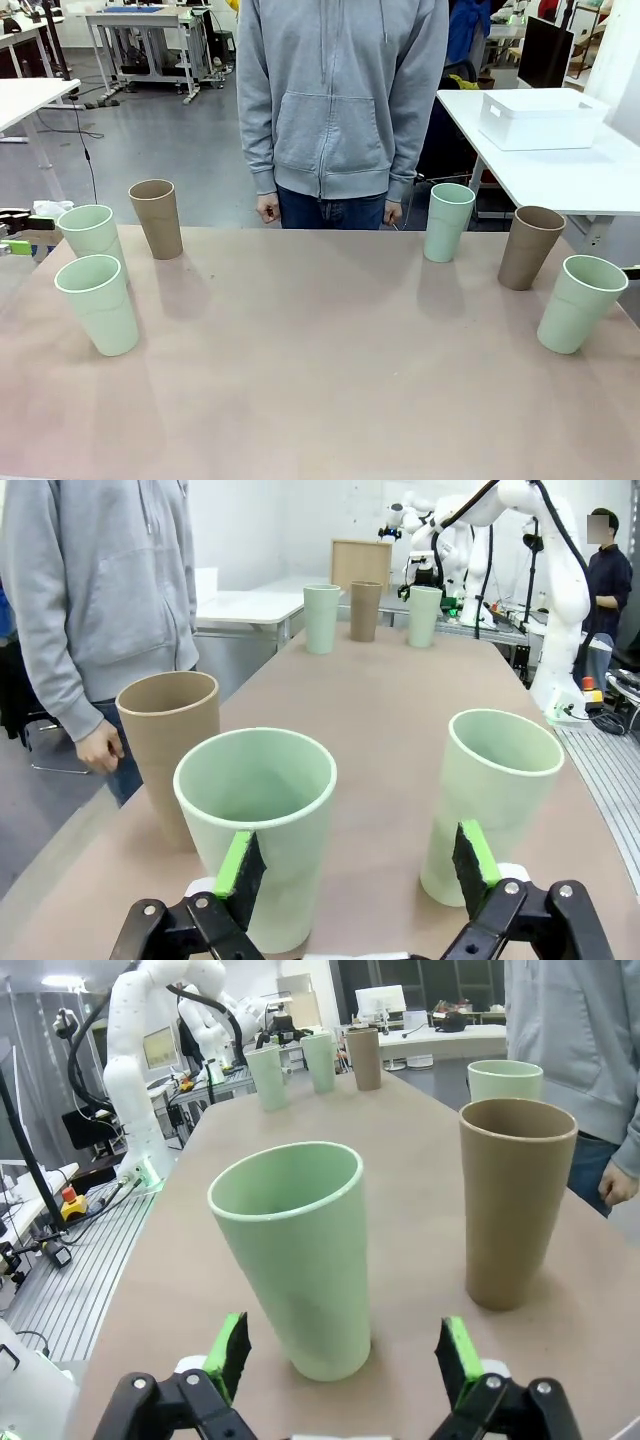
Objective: Stack the cups and store them in the basket.
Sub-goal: Pick up two Reusable plastic cups , one in each hand.
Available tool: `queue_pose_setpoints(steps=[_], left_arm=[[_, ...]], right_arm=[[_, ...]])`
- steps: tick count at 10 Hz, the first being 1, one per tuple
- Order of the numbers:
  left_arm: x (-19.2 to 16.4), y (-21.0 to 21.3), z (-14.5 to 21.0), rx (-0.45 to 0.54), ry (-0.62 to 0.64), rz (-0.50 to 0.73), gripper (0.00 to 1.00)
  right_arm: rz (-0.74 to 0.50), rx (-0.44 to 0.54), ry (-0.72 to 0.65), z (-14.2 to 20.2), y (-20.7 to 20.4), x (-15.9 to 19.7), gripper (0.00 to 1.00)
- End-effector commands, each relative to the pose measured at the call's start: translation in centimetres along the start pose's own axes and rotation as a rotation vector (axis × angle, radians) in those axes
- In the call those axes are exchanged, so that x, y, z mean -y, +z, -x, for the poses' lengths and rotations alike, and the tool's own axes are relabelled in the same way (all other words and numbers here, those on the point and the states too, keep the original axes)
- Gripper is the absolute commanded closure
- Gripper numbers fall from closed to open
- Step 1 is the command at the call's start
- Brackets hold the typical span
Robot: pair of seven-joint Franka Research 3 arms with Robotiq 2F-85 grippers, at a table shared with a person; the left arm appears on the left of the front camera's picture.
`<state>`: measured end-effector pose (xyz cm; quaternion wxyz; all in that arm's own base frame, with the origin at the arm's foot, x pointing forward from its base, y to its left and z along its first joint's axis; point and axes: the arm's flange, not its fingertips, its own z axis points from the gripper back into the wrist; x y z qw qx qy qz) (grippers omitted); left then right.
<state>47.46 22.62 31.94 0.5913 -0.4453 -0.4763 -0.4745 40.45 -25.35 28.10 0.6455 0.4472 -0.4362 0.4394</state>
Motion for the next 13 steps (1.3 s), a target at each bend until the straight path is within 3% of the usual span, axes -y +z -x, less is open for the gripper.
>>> queue_pose_setpoints(steps=[1, 4, 7, 13], left_arm=[[0.3, -0.8, -0.4, -0.027, -0.014, -0.015, 0.00], [-1.1, 0.5, 0.0, 0.021, -0.045, -0.051, 0.00], [-3.3, 1.6, 1.4, 0.093, -0.077, -0.059, 0.00], [-7.5, 0.5, 5.0, 0.103, -0.048, -0.039, 0.00]], right_arm=[[-0.009, -0.015, 0.008, -0.8, 0.1, -0.6, 0.00], [-0.009, -0.003, 0.035, -0.1, -0.2, 0.6, 0.00], [-0.007, 0.070, 0.109, 1.5, -0.8, 1.4, 0.00], [-0.073, 0.133, 0.061, 3.2, -3.1, 0.8, 0.00]])
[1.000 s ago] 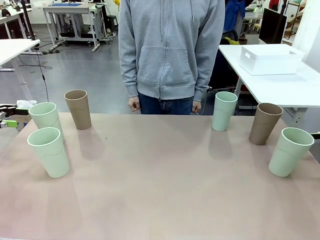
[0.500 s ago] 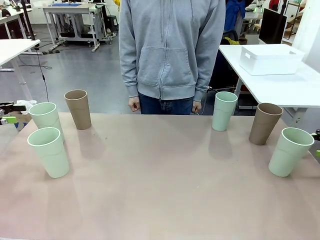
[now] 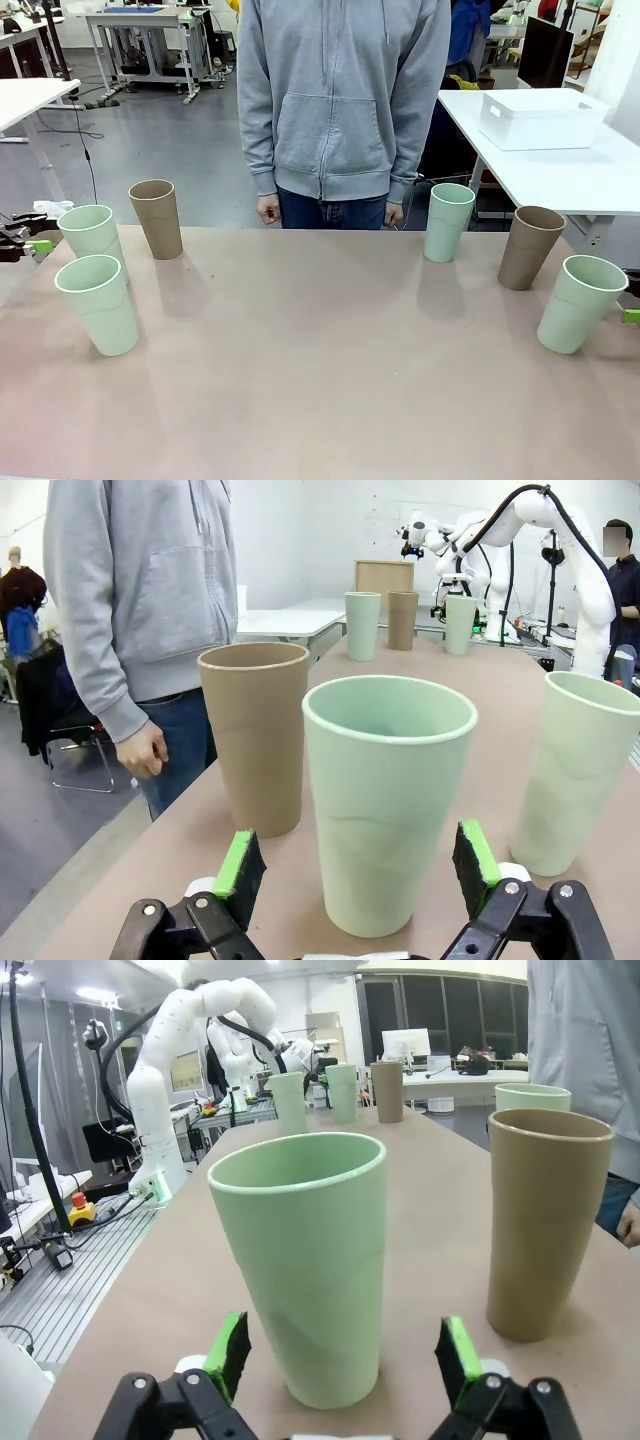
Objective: Stack the cups and store them in the basket.
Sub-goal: Pick up two Reusable plastic cups , one in each hand.
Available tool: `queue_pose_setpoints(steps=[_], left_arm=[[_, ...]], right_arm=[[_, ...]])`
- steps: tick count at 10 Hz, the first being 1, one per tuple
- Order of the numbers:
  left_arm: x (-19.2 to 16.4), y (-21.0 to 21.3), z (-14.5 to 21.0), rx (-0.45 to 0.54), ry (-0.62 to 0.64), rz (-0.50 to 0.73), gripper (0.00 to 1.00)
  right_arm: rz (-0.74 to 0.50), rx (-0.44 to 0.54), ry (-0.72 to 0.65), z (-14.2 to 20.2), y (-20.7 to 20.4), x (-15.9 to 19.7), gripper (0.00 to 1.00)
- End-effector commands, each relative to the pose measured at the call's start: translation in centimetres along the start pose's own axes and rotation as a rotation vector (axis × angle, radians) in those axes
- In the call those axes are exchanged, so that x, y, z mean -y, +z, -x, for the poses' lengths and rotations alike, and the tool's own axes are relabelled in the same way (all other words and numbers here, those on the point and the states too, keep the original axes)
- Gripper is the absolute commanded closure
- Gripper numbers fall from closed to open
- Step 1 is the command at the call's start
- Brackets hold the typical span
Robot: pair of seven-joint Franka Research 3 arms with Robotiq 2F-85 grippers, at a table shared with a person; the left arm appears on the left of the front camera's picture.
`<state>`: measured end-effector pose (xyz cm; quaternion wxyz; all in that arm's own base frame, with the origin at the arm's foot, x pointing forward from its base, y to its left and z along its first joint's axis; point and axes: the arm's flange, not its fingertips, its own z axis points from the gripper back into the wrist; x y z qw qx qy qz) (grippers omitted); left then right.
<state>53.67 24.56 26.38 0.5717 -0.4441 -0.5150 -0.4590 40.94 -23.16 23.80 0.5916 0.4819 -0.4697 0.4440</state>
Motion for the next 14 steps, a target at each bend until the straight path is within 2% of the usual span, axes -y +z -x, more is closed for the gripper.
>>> queue_pose_setpoints(steps=[1, 7, 11, 14], left_arm=[[-0.9, -0.1, 0.2, 0.024, -0.007, -0.005, 0.00], [-1.4, -1.1, 1.6, 0.019, 0.005, 0.060, 0.00], [-0.6, -2.6, 2.5, 0.020, 0.021, 0.125, 0.00], [0.1, -3.3, 2.9, 0.023, 0.021, 0.129, 0.00]], right_arm=[[-0.006, 0.019, 0.002, -0.3, -0.2, -0.1, 0.00], [-0.028, 0.030, -0.038, -0.4, -1.4, -0.9, 0.00], [-0.041, 0.045, -0.063, -0.5, -2.4, -1.6, 0.00], [-0.028, 0.052, -0.044, -0.4, -3.5, -1.5, 0.00]])
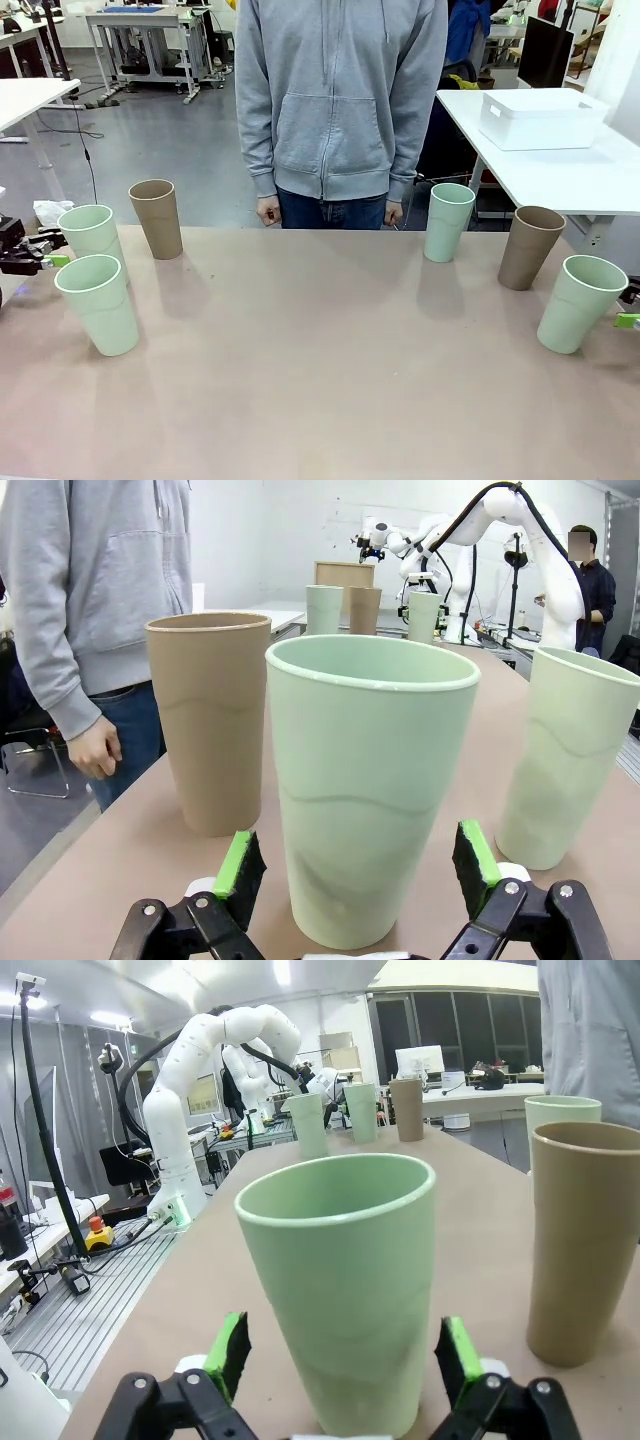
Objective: Stack the cups and store them in the basket.
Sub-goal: Pick up two Reusable plastic cups , one in each hand.
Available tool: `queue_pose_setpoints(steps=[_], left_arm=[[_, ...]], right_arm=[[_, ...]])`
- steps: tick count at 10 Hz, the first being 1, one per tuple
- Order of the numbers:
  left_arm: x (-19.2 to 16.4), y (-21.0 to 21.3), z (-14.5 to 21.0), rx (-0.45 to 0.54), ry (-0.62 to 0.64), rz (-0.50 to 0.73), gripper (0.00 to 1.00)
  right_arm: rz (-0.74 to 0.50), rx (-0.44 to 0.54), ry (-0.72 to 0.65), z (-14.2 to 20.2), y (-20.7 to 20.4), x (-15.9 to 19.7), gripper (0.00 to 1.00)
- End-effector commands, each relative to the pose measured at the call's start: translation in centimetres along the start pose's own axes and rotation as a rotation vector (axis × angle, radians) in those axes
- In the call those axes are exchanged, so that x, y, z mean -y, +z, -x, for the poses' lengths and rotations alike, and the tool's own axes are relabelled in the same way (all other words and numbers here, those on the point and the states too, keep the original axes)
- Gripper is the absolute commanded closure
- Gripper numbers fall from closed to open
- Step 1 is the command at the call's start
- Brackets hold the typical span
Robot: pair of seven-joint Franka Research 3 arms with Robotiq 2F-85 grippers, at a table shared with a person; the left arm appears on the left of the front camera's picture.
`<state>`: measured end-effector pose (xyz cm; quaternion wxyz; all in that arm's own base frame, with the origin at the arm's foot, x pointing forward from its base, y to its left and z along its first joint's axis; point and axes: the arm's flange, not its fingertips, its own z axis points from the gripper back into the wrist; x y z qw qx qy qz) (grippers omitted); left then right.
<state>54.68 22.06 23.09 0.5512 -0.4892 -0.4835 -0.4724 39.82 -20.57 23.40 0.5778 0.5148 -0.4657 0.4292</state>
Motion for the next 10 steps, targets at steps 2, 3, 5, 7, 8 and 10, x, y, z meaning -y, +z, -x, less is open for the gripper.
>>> queue_pose_setpoints(steps=[2, 3, 5, 7, 8, 10], left_arm=[[0.8, -1.3, 0.3, 0.015, -0.016, 0.021, 0.00], [0.8, -1.5, 0.3, 0.021, -0.016, 0.022, 0.00], [0.9, -2.0, 0.3, 0.019, -0.011, 0.030, 0.00], [0.9, -2.4, 0.5, 0.020, -0.005, 0.028, 0.00], [0.9, -2.8, 0.6, 0.024, -0.003, 0.033, 0.00], [0.9, -3.4, 0.8, 0.037, -0.005, 0.029, 0.00]], right_arm=[[0.006, -0.001, 0.017, -0.4, -1.8, -0.1, 0.00], [-0.001, -0.002, 0.020, -0.2, -2.0, -0.1, 0.00], [-0.024, -0.015, 0.018, 0.3, -2.5, -0.1, 0.00], [-0.033, -0.027, 0.026, 0.9, -3.1, 0.0, 0.00], [-0.034, -0.034, 0.032, 1.1, -3.4, 0.1, 0.00], [-0.027, -0.034, 0.036, 1.6, -4.0, 0.5, 0.00]])
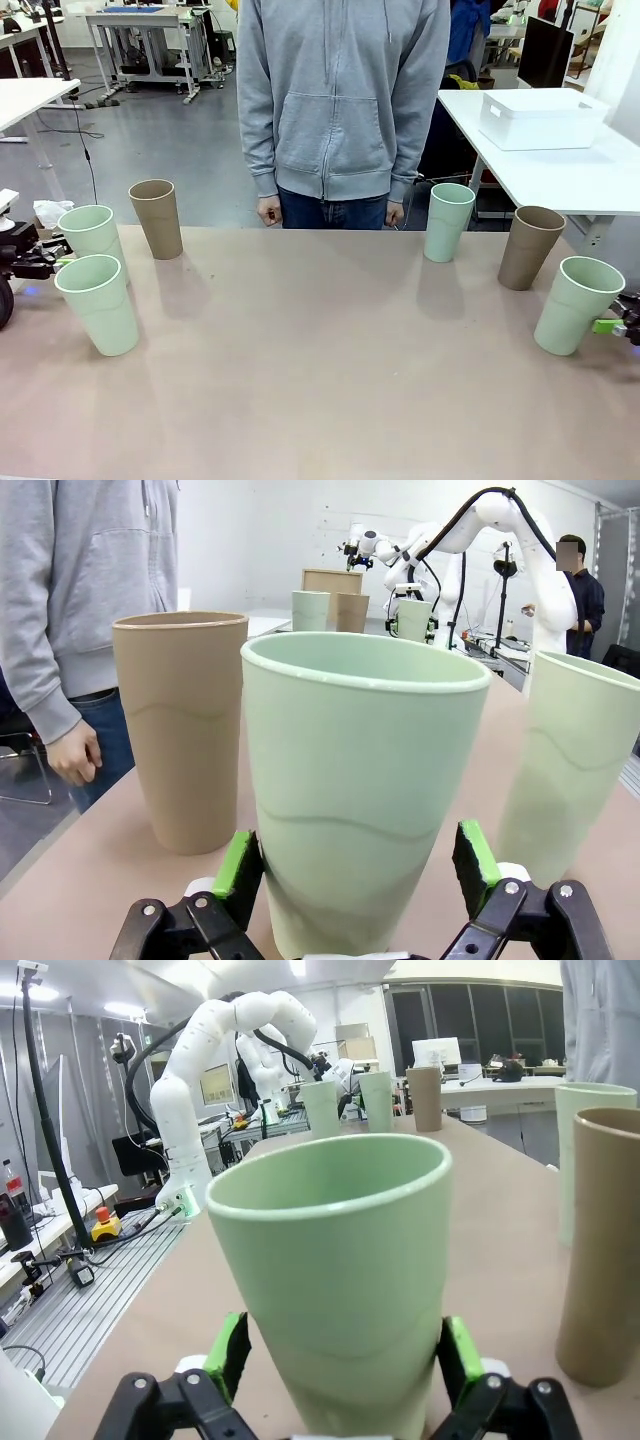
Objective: Stack the cups and store them in the basket.
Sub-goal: Pick up two Reusable plastic cups , one in each hand.
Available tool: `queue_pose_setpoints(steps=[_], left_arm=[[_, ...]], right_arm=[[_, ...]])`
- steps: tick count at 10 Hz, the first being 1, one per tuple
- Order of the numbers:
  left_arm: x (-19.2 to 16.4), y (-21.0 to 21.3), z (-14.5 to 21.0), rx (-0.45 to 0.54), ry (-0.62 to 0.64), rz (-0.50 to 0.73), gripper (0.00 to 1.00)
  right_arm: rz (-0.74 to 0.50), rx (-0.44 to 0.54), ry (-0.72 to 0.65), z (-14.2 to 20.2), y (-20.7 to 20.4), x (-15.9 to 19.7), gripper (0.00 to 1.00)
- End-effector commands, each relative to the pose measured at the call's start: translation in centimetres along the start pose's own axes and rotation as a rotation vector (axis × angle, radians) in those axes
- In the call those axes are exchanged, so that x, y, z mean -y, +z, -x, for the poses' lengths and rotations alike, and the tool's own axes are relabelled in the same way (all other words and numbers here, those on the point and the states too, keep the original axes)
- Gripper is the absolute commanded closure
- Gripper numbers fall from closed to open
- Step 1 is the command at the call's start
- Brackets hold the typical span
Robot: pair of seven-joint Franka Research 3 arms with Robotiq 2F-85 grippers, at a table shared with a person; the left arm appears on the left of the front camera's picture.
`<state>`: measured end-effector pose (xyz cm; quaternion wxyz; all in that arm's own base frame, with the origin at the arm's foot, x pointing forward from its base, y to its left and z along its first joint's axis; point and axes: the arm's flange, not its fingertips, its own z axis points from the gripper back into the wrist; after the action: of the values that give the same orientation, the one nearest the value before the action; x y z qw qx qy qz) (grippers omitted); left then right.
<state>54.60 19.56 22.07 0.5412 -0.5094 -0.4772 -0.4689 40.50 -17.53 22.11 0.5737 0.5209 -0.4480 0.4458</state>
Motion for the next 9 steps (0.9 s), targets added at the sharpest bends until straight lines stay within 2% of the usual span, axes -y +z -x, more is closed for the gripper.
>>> queue_pose_setpoints(steps=[1, 9], left_arm=[[0.7, -1.1, 0.0, 0.016, -0.026, -0.009, 0.00], [0.8, -3.5, 0.2, 0.023, -0.032, -0.037, 0.00]], right_arm=[[0.016, -0.007, 0.037, 0.7, -1.1, 0.1, 0.00], [0.005, -0.001, 0.030, 1.7, -4.0, 0.5, 0.00]])
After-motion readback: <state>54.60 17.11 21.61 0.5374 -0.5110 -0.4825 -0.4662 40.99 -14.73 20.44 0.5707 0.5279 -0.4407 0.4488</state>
